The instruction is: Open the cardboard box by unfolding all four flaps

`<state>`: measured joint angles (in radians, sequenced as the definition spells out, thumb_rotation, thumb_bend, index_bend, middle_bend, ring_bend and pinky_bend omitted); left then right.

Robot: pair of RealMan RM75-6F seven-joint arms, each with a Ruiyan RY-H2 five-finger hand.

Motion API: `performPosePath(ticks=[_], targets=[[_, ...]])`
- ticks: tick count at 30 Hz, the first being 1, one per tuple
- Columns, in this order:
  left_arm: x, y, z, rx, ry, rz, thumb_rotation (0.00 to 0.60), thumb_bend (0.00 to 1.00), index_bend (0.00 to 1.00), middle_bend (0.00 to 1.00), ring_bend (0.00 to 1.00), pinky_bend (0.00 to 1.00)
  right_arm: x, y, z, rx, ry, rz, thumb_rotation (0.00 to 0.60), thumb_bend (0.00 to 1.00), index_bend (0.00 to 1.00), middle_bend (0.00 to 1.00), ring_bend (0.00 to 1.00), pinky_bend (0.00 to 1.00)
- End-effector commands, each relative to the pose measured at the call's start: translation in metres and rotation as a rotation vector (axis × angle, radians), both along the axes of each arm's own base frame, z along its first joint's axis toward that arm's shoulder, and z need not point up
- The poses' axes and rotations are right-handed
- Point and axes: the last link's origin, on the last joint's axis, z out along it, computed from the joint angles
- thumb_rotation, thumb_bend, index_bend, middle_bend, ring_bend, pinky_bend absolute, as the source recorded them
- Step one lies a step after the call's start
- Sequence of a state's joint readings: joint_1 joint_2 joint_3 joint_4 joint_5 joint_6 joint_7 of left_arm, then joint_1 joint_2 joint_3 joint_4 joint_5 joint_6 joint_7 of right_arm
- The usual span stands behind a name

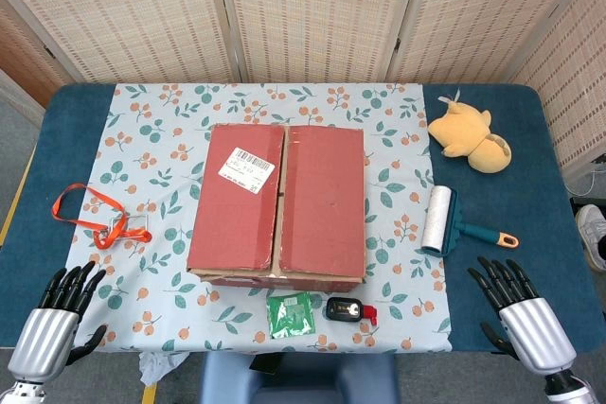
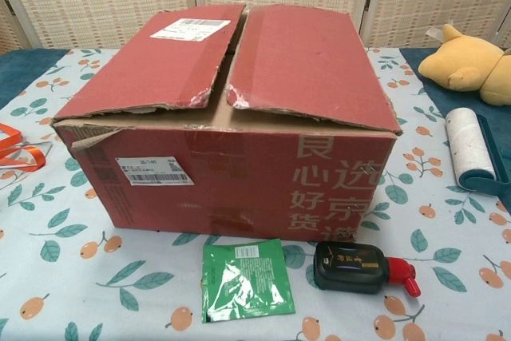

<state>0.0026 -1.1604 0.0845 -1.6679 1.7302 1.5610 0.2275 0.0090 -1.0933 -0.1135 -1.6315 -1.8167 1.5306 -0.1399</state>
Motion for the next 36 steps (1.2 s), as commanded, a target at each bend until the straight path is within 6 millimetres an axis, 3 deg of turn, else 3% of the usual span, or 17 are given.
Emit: performPosePath(ticks=[1, 12, 18, 29, 36], targets=[[0.000, 0.000, 0.000, -0.003, 0.001, 0.000, 0.600, 0.35, 0.00, 0.00, 0.00, 0.00, 0.000, 0.000, 0.000, -0.001, -0.002, 0.000, 0.600, 0.37, 0.00, 0.00, 0.00, 0.00], [-0.003, 0.007, -0.004, -0.025, 0.005, 0.005, 0.600, 0.35, 0.00, 0.00, 0.00, 0.00, 0.015, -0.001, -0.005, -0.021, -0.086, 0.103, 0.600, 0.37, 0.00, 0.00, 0.00, 0.00], [-0.002, 0.007, -0.001, -0.015, -0.007, -0.021, 0.600, 0.48, 0.00, 0.00, 0.00, 0.00, 0.048, -0.012, -0.009, 0.022, -0.177, 0.327, 0.600, 0.37, 0.00, 0.00, 0.00, 0.00], [-0.002, 0.005, -0.002, -0.013, -0.005, -0.021, 0.600, 0.48, 0.00, 0.00, 0.00, 0.00, 0.102, -0.048, -0.023, 0.040, -0.132, 0.383, 0.600, 0.37, 0.00, 0.00, 0.00, 0.00], [-0.002, 0.004, 0.000, -0.018, -0.013, -0.028, 0.600, 0.52, 0.00, 0.00, 0.00, 0.00, 0.145, -0.071, -0.045, 0.086, -0.150, 0.473, 0.600, 0.43, 0.00, 0.00, 0.00, 0.00]])
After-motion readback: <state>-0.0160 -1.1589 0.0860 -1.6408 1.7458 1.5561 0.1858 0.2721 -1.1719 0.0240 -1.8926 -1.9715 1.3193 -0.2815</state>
